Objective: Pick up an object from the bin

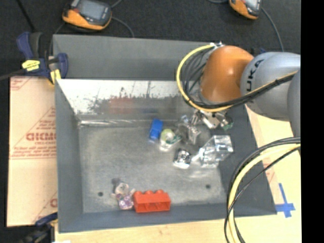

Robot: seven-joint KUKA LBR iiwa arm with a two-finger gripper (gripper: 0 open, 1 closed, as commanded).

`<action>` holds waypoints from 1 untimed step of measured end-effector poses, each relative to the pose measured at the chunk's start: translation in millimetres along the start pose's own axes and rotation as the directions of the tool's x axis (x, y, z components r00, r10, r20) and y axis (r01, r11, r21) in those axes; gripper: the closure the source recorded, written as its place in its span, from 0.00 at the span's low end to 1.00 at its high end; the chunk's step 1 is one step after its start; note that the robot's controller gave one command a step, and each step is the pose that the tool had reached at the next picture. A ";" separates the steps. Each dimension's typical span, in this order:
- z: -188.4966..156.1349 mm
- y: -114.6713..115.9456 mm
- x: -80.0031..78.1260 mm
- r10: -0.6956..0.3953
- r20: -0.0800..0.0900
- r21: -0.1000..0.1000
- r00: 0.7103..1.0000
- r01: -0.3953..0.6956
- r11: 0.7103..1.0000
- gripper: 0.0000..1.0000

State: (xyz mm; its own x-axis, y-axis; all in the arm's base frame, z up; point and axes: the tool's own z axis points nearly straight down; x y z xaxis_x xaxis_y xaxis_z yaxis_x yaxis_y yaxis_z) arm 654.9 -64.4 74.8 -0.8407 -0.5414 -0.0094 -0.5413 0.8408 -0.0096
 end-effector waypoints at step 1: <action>1.0 43.2 27.4 -0.210 -0.005 -0.009 0.978 0.210 0.978 1.00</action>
Offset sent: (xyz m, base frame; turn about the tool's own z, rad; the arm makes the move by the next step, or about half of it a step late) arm -0.0474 0.0226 -0.0029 -0.2135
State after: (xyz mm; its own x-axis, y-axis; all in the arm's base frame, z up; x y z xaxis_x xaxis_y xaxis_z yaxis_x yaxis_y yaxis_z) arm 608.5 -42.9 73.1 -0.7085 -0.7057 -0.0023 -0.7057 0.7085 -0.0024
